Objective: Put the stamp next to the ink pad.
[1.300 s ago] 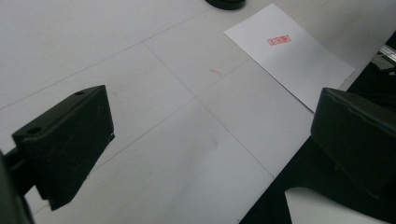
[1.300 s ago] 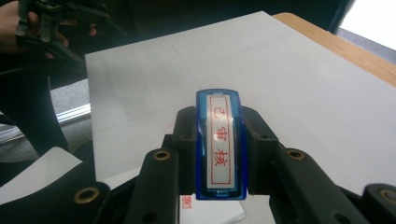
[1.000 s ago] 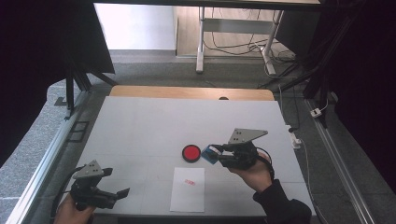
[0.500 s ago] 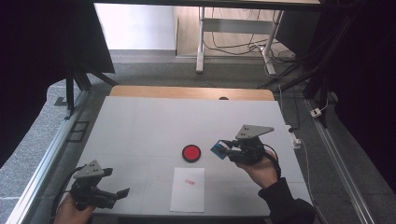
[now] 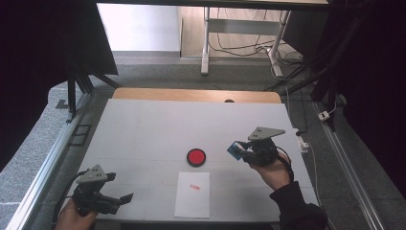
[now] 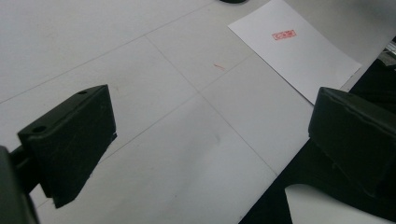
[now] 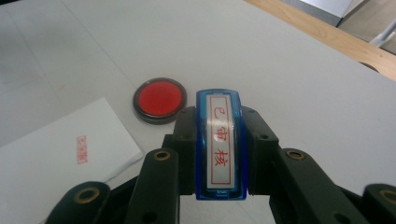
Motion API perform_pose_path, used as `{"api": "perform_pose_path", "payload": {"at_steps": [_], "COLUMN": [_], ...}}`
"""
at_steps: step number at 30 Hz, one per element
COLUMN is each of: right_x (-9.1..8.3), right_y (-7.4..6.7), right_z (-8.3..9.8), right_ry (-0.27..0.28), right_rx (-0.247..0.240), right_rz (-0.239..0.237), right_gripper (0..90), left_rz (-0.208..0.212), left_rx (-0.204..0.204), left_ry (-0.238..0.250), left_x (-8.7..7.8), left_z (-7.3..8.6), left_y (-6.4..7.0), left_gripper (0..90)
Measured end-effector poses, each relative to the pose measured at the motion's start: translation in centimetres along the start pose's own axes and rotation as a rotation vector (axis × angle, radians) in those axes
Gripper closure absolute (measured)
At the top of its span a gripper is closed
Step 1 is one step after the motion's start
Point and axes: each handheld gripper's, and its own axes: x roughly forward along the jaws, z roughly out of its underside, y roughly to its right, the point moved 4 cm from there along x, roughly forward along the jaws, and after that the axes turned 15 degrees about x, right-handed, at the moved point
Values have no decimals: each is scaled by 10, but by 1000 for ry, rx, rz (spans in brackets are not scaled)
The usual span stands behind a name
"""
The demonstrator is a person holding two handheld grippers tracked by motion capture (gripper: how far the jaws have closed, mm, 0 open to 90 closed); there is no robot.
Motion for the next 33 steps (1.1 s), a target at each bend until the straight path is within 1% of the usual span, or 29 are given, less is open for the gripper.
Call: {"api": "perform_pose_path", "payload": {"at_steps": [4,9,12,16,18,24,28,31,33], "right_x": [1,3,5,8,12,21,25,27,29], "right_y": [8,18,22,28,30,34,36,36,38], "right_z": [3,6,9,13,16,23,25,27,28], "right_ry": [-9,-22,-34,-53,-65,-106,-112,-118,-118], "right_rx": [7,2,3,6,8,11,10,24,22], "right_rz": [34,75,87,100,112,122,122,117,113], "right_gripper": [706,706,706,706,706,706,706,706,706], "left_rz": [-3,-6,-11,-33,-35,-29,-29,-27,-29], "left_rx": [1,-1,-1,7,6,12,11,12,13], "left_ry": [1,-2,-2,-6,-6,-18,-18,-20,-21], "left_x": [0,0,-1,-1,-1,0,0,0,1], "left_z": [0,0,0,0,0,0,0,0,0], "left_y": [0,0,0,0,0,0,0,0,0], "left_gripper": [7,6,4,2,2,2,2,3,3]}}
